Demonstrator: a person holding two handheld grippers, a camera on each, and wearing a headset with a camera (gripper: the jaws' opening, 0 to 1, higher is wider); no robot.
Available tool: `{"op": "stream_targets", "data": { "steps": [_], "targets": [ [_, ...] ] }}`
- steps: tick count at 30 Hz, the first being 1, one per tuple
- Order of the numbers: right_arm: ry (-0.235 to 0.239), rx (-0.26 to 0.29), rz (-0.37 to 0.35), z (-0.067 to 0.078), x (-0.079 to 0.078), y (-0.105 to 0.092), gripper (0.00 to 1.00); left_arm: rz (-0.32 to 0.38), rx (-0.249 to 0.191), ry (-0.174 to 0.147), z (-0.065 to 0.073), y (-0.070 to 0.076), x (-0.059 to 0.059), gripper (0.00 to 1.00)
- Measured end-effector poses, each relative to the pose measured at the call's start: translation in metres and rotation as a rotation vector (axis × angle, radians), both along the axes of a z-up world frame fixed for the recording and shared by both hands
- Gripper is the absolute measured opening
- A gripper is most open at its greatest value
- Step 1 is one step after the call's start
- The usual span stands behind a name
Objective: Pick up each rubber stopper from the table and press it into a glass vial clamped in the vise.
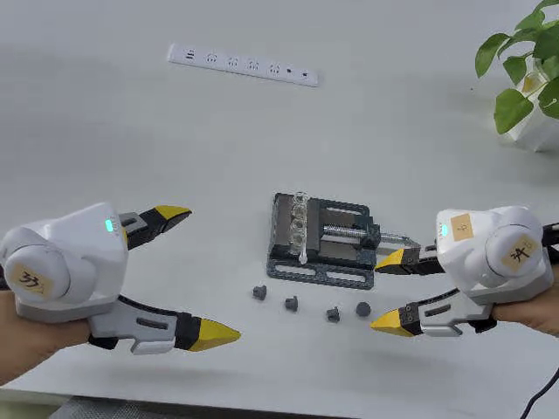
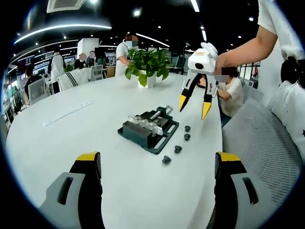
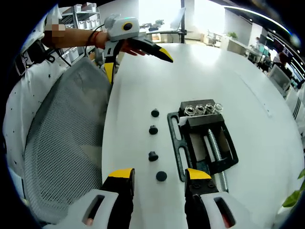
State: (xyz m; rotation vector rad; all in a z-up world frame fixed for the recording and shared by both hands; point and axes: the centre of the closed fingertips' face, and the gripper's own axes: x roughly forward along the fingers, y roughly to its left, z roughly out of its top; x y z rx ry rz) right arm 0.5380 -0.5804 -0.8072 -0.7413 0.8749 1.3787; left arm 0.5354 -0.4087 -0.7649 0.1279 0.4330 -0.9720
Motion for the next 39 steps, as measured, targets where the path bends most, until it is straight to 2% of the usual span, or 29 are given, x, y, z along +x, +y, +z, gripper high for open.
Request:
{"op": "stream_targets", "data": {
  "steps": [2,4,9,11,21,39],
  "targets": [
    [-0.015,-0.031,0.038,-0.009,0.003,-0.003,0.34,0.003,-0.003,0.0,0.001,-0.001,0.0,0.99],
    [-0.011,-0.061,0.053,-0.015,0.002,-0.005,0.31,0.005,-0.005,-0.001,0.003,-0.001,-0.001,0.99],
    [-0.035,-0.121,0.126,-0.024,-0.001,-0.007,0.22,0.007,-0.012,0.001,0.004,-0.004,-0.001,0.99],
    [-0.027,-0.133,0.13,-0.029,-0.001,-0.007,0.21,0.008,-0.014,0.002,0.003,-0.004,-0.001,0.99],
    [-0.037,-0.178,0.171,-0.039,-0.002,-0.008,0.17,0.006,-0.025,0.007,0.002,-0.006,-0.001,0.99],
    [-0.032,-0.218,0.21,-0.046,-0.001,-0.008,0.1,0.017,-0.038,0.012,0.0,-0.003,-0.001,0.99]
  ]
}}
